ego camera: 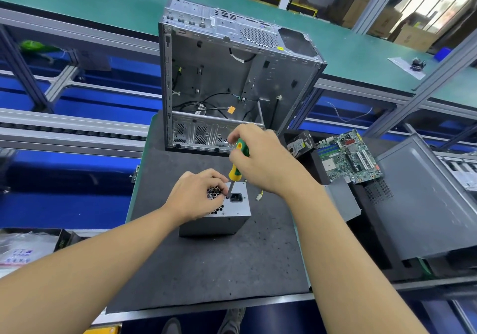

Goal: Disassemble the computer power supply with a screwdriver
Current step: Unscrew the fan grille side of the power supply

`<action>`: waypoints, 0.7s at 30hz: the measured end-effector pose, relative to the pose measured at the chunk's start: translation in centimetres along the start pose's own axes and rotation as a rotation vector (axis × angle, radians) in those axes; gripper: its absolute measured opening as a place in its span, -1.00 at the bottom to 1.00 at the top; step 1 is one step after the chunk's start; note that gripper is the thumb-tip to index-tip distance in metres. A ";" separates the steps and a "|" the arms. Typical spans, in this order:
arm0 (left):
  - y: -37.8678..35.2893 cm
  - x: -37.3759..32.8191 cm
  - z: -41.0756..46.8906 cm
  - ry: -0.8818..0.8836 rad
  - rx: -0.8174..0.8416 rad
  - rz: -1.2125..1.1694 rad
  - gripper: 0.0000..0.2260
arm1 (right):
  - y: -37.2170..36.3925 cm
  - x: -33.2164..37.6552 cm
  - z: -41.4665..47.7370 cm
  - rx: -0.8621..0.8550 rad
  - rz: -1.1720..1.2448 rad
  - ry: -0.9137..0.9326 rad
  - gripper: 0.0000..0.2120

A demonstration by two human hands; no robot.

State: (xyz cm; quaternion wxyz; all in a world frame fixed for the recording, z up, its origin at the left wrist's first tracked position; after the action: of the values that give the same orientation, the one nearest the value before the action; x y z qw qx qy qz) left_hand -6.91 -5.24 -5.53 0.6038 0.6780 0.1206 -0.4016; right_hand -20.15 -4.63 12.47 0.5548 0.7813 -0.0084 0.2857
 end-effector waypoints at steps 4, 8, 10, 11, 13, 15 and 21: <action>0.2 -0.2 -0.2 0.002 0.005 0.001 -0.89 | 0.3 0.2 0.5 -0.041 -0.140 0.010 -0.77; 0.2 -0.2 -0.2 0.016 0.005 0.006 -0.84 | 0.1 -0.1 0.6 -0.030 -0.092 0.008 -0.78; 0.1 -0.1 -0.2 0.023 0.005 0.005 -0.86 | 0.1 -0.3 0.6 -0.041 -0.019 -0.015 -0.69; 0.1 -0.1 -0.2 0.026 0.004 0.002 -0.86 | 0.1 -0.3 0.5 -0.045 0.006 -0.028 -0.67; 0.0 0.0 -0.2 0.024 0.004 -0.002 -0.87 | 0.0 -0.5 0.5 -0.035 0.016 -0.059 -0.73; 0.0 0.0 -0.1 0.019 0.001 0.002 -0.88 | -0.1 -0.5 0.5 -0.034 0.005 -0.068 -0.83; 0.0 0.1 -0.2 0.009 -0.013 0.000 -0.90 | 0.2 -0.2 0.5 -0.050 -0.068 -0.056 -0.74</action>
State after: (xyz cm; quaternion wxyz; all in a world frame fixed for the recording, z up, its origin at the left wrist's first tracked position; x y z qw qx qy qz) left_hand -6.80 -5.11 -5.65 0.6075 0.6758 0.1260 -0.3979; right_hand -20.16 -5.27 12.47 0.5832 0.7746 -0.0046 0.2447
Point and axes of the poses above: each hand's wrist, its own z-axis towards the middle knuckle, its own y-axis out of the back of the hand, x = y × z, the point moved 3 cm from there along z, towards the middle knuckle, and after that the axes turned 12 degrees about x, right-handed, at the moved point
